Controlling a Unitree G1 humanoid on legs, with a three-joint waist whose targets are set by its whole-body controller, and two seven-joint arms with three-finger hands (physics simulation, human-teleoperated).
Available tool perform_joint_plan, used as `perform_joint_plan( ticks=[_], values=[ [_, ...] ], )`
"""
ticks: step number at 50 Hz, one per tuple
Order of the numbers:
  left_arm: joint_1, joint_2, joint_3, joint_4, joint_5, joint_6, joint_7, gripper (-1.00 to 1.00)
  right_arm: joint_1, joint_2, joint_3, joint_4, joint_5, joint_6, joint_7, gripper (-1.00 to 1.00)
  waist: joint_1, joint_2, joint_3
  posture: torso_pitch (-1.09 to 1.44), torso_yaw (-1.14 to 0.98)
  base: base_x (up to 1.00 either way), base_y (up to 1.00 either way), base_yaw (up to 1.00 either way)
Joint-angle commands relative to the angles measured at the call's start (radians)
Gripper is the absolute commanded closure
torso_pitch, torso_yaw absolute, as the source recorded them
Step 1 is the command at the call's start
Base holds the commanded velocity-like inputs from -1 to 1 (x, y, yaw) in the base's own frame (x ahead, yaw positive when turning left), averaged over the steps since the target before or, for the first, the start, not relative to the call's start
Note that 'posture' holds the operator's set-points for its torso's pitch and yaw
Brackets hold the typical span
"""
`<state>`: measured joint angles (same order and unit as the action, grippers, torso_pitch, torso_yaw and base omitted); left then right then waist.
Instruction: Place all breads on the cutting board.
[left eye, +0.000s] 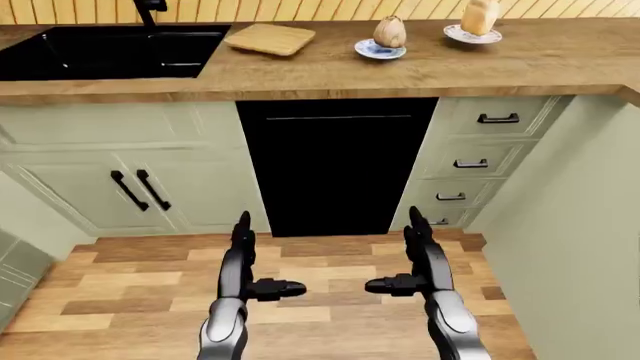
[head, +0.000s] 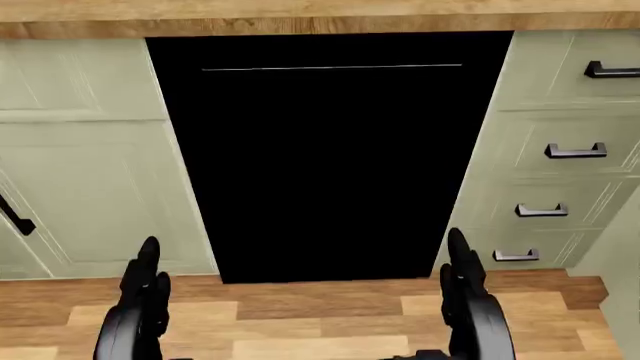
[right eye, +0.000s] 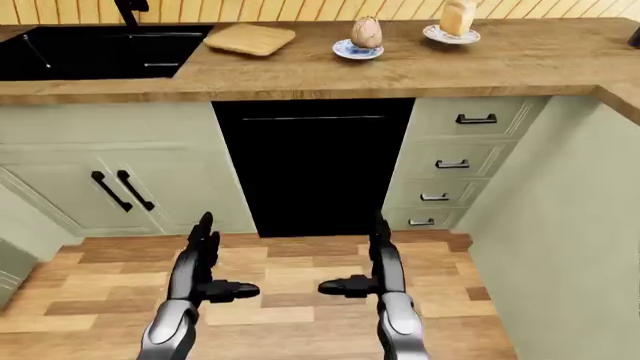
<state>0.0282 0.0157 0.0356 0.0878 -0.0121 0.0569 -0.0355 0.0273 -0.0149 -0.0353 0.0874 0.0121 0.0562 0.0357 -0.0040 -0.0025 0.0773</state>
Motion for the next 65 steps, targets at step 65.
perform_joint_plan(
  ticks=[65],
  values=[
    [-0.311,0.095,0.1,-0.726,-0.096,0.689,0.0,-1.0,-0.177,-0.042,-0.043,-0.623,-0.008,0.455,-0.016,-1.0,0.015,-0.088,-0.085,0.0,0.0,0.26,-0.32,0.0]
  ],
)
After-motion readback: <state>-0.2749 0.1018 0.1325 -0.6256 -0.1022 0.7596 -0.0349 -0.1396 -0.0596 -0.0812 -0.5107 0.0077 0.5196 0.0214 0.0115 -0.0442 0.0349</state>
